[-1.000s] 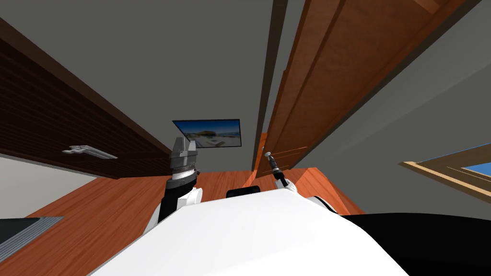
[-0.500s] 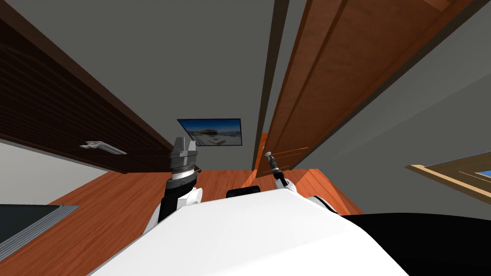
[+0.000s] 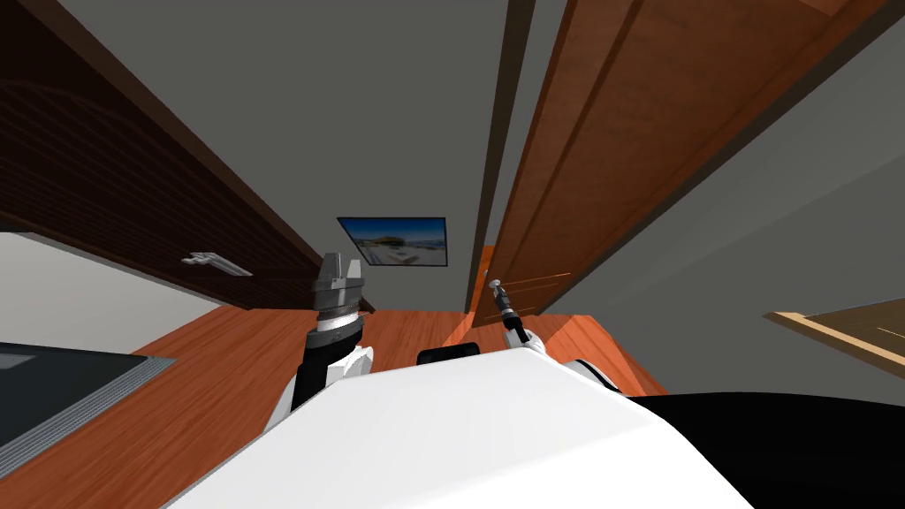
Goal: Pull the door open
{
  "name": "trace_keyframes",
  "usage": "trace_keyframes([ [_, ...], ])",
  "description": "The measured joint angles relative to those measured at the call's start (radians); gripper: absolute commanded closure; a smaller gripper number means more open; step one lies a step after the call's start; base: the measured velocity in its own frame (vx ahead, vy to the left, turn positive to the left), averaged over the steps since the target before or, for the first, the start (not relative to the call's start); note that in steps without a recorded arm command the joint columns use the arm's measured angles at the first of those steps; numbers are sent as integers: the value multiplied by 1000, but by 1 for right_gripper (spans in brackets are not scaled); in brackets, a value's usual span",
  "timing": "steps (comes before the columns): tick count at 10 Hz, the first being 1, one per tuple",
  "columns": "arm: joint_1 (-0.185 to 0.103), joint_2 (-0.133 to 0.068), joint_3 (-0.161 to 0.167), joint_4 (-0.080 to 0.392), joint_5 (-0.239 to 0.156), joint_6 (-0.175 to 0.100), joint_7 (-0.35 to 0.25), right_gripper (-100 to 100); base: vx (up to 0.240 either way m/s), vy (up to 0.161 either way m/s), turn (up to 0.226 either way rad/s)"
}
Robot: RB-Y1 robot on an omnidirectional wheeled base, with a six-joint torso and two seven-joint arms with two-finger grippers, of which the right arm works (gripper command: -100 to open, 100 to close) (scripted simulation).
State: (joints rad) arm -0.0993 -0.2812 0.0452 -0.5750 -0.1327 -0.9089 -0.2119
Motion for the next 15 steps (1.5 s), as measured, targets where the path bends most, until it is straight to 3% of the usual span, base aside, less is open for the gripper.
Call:
trace_keyframes([
  [4,-18,-1,23,21,-47,-6,-99,100,-47,-28,70],
  [15,-34,-3,79,21,-158,1,-363,100,-44,-29,68],
])
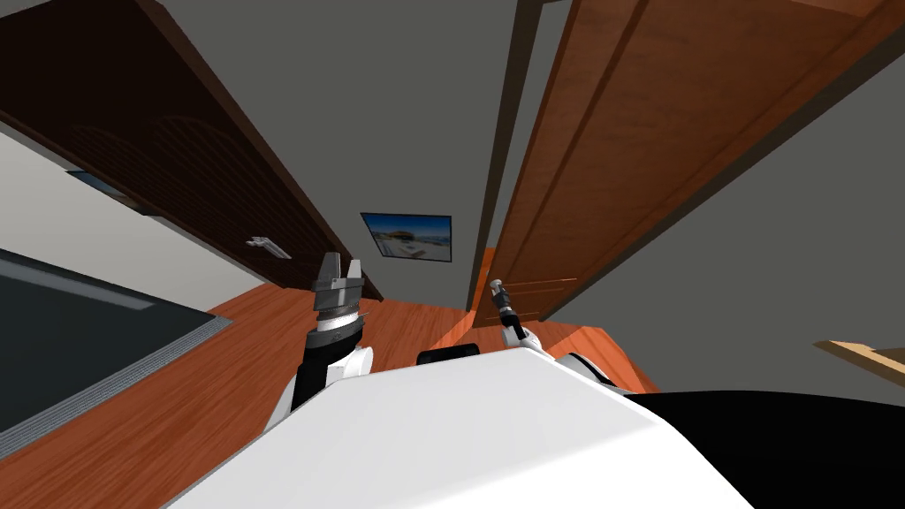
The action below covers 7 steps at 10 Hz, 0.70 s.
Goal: Pull the door open
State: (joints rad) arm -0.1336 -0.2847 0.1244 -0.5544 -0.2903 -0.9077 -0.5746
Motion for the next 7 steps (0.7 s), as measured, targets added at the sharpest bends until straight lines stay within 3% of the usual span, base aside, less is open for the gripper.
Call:
trace_keyframes([
  [7,-14,-3,36,5,-74,-2,-178,100,-39,-28,60],
])
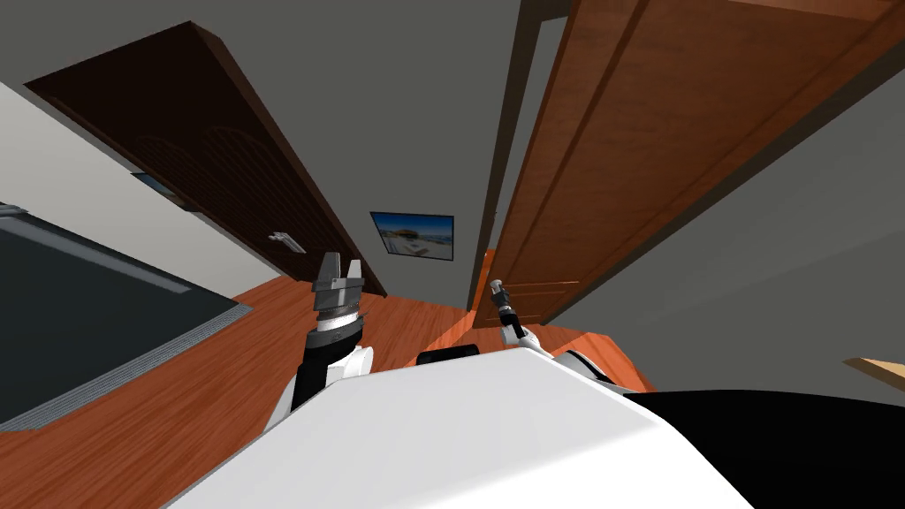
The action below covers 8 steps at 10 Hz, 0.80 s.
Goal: Pull the door open
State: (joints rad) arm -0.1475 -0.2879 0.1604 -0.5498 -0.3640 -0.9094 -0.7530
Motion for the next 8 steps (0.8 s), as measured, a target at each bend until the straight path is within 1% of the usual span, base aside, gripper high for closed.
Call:
trace_keyframes([
  [1,-5,0,6,5,-11,-1,-27,100,-35,-21,40],
  [2,0,-1,8,-8,-18,6,-45,100,-35,-23,61],
  [4,-3,-3,18,-11,-42,12,-97,100,-34,-38,64],
  [6,-26,0,28,23,-58,-4,-152,100,-39,-34,69],
  [7,-23,-3,35,14,-72,-2,-181,100,-40,-36,41],
  [8,-16,-3,37,-4,-79,7,-201,100,-40,-25,66],
])
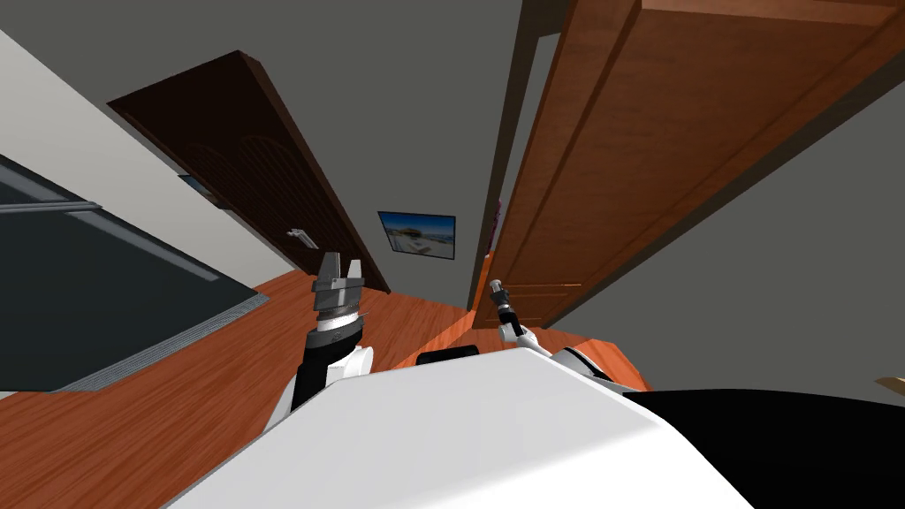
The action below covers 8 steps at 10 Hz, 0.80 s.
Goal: Pull the door open
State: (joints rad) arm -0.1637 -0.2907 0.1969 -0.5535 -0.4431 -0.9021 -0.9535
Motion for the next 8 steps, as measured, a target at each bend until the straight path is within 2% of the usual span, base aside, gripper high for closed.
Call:
trace_keyframes([
  [2,-23,0,11,42,-12,-18,-56,100,-16,-14,15],
  [3,-16,1,12,34,-14,-19,-63,100,0,0,0],
  [5,-2,-3,13,4,-24,-2,-75,100,-27,-28,60],
  [6,-11,-2,18,16,-35,-5,-103,100,-32,-34,44],
  [8,3,-4,23,-18,-51,8,-141,100,-21,-29,42],
])
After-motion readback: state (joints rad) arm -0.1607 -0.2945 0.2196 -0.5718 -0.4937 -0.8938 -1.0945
